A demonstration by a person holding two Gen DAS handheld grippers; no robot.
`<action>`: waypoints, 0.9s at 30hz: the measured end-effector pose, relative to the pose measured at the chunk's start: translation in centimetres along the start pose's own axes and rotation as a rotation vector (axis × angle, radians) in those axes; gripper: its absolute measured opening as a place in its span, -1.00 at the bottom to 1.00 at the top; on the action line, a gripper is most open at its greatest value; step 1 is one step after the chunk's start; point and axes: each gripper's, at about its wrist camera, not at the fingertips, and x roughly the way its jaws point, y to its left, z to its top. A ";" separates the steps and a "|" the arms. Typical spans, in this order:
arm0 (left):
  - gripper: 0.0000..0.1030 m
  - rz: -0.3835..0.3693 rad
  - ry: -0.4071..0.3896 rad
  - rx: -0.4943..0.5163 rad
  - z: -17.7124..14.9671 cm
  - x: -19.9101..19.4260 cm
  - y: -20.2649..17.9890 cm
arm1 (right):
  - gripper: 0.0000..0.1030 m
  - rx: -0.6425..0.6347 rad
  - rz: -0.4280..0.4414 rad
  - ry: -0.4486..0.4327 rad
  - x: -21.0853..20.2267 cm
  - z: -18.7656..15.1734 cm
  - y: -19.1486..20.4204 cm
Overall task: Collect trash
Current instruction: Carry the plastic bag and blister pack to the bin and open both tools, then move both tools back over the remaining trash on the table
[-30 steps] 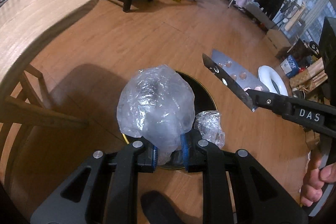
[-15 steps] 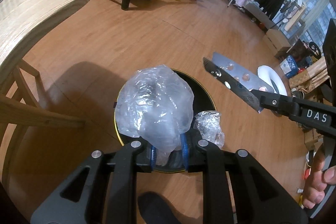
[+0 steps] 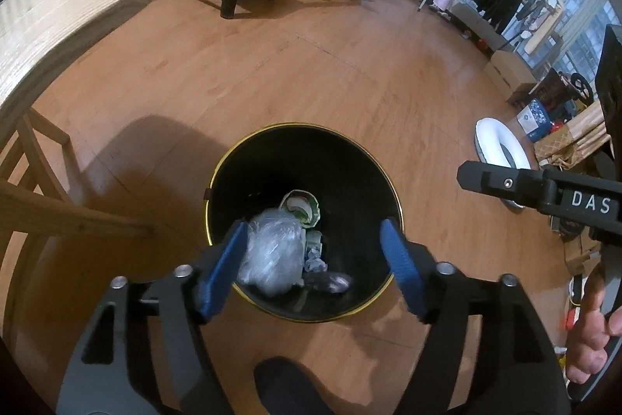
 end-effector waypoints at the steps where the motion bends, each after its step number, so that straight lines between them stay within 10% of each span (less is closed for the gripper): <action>1: 0.54 0.006 -0.004 -0.001 -0.1 0.0 0.0 | -0.49 0.000 0.000 -0.002 0.0 0.0 0.0; 3: 0.61 0.016 -0.004 -0.004 -0.1 -0.1 0.0 | 0.39 -0.007 -0.008 -0.029 -0.5 0.0 0.2; 4: 0.62 0.020 -0.003 -0.006 -0.1 -0.1 0.1 | 0.49 -0.013 -0.012 -0.044 -0.8 -0.1 0.4; 18: 0.76 0.083 -0.057 -0.027 0.0 -4.7 2.4 | 0.50 -0.044 0.008 -0.084 -2.5 -0.1 3.0; 27: 0.81 0.181 -0.187 0.013 -0.9 -14.0 5.3 | 0.59 -0.206 0.017 -0.274 -7.2 -1.0 11.4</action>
